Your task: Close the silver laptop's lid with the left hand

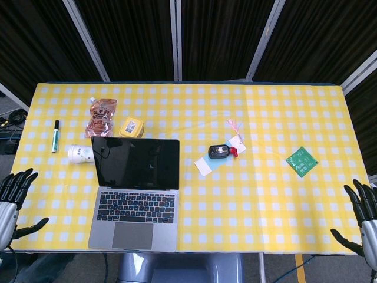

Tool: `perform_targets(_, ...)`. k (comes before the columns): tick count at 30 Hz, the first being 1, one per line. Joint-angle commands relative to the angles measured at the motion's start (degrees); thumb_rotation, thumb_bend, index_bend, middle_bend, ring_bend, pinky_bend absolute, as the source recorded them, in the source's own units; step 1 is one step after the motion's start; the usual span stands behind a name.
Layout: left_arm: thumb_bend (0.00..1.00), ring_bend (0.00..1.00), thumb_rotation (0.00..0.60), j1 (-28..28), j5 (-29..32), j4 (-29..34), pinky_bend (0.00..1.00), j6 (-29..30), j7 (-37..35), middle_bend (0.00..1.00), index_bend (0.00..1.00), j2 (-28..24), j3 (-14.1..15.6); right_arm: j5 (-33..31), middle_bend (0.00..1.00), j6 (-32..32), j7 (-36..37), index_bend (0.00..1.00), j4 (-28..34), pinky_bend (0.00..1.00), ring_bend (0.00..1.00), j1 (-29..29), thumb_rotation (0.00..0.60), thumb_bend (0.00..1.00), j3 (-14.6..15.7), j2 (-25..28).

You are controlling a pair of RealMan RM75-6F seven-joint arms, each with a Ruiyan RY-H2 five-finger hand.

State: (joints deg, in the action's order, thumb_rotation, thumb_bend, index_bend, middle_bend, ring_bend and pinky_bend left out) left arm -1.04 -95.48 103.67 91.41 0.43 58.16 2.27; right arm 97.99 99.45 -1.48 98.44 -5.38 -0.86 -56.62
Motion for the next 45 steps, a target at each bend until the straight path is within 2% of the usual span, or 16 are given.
perform_targets(1,0.0,0.0,0.6,0.0,0.3,-0.1,0.0,-0.1,-0.2,0.0,0.0,0.0,-0.1,0.0,0.0,0.0,0.0,0.0,0.0,0.0,0.0,0.0,0.6,0.0,0.0,0.0)
perform_targets(6,0.0,0.0,0.6,-1.1,1.1,0.2,0.0,-1.9,-0.2,0.0,0.0,0.1,-0.8,-0.1,0.0,-0.2,0.3,0.0,0.2,0.0,0.0,0.0,0.6,0.0,0.1,0.1)
perform_targets(9,0.03,0.0,0.6,-3.7,2.8,1.9,0.0,-6.1,-1.6,0.0,0.0,-0.6,-1.7,-0.4,0.0,-0.6,0.0,0.0,0.2,0.0,0.0,0.1,0.6,0.0,0.0,0.2)
perform_targets(10,0.06,0.0,0.6,-5.4,4.1,3.3,0.0,-8.8,-1.3,0.0,0.0,-1.7,-2.5,-0.4,0.0,-0.8,-0.3,0.0,0.3,0.0,0.0,0.2,0.6,0.0,0.0,0.2)
perform_targets(12,0.17,0.0,0.6,-8.7,7.0,5.6,0.0,-13.6,0.3,0.0,0.0,-3.4,-4.5,-0.4,0.0,-1.0,-0.7,0.0,0.5,0.0,0.0,0.4,0.6,0.0,-0.1,0.1)
perform_targets(13,0.28,0.0,0.6,-11.2,8.7,6.8,0.0,-16.4,0.9,0.0,0.0,-4.2,-6.1,-0.6,0.0,-1.3,-0.9,0.0,0.5,0.0,0.0,0.4,0.6,0.0,-0.1,0.0)
perform_targets(14,0.42,0.0,0.6,-14.9,11.5,7.7,0.0,-20.5,1.3,0.0,0.0,-5.0,-8.9,-1.1,0.0,-1.6,-1.2,0.0,0.6,0.0,0.0,0.6,0.6,0.0,-0.3,0.0)
perform_targets(15,0.52,0.0,0.6,-17.2,13.4,7.8,0.0,-23.0,1.4,0.0,0.0,-5.3,-10.6,-1.4,0.0,-1.8,-1.4,0.0,0.8,0.0,0.0,0.6,0.6,0.0,-0.4,-0.1)
perform_targets(17,0.8,0.0,0.6,-20.7,16.3,7.5,0.0,-26.6,1.7,0.0,0.0,-5.3,-13.0,-2.0,0.0,-2.1,-1.8,0.0,0.9,0.0,0.0,0.7,0.6,0.0,-0.6,-0.1)
perform_targets(19,0.96,0.0,0.6,-25.0,19.9,6.6,0.0,-31.3,2.0,0.0,0.0,-5.2,-15.6,-2.6,0.0,-2.6,-2.6,0.0,1.0,0.0,0.0,0.9,0.6,0.0,-0.7,-0.3)
perform_targets(20,0.99,0.0,0.6,-27.3,22.2,5.8,0.0,-33.7,2.6,0.0,0.0,-5.1,-16.8,-2.9,0.0,-2.9,-3.0,0.0,1.0,0.0,0.0,1.0,0.6,0.0,-0.8,-0.4)
perform_targets(23,1.0,0.0,0.6,-33.3,28.8,3.9,0.0,-40.9,5.0,0.0,0.0,-4.3,-18.9,-3.9,0.0,-3.6,-3.7,0.0,1.1,0.0,0.0,1.2,0.6,0.0,-1.1,-0.6)
perform_targets(27,1.0,0.0,0.6,-39.0,35.0,0.8,0.0,-47.9,7.1,0.0,0.0,-2.5,-19.1,-5.0,0.0,-4.1,-4.4,0.0,1.3,0.0,0.0,1.4,0.6,0.0,-1.5,-0.7)
perform_targets(34,1.0,0.01,0.6,-44.5,42.4,-4.9,0.07,-51.5,10.2,0.0,0.1,2.7,-17.5,-6.6,0.0,-4.8,-5.2,0.0,1.4,0.0,0.0,1.6,0.6,0.0,-2.0,-1.0)
perform_targets(38,1.0,0.09,0.6,-46.3,45.1,-8.7,0.13,-52.3,10.3,0.07,0.12,6.2,-16.4,-7.6,0.0,-5.5,-5.2,0.0,1.1,0.0,0.0,1.9,0.6,0.0,-2.2,-1.1)
perform_targets(45,1.0,0.16,0.6,-48.3,48.3,-12.3,0.23,-55.0,8.7,0.14,0.21,8.0,-15.1,-8.2,0.0,-5.9,-4.8,0.0,0.9,0.0,0.0,2.0,0.6,0.0,-2.4,-1.0)
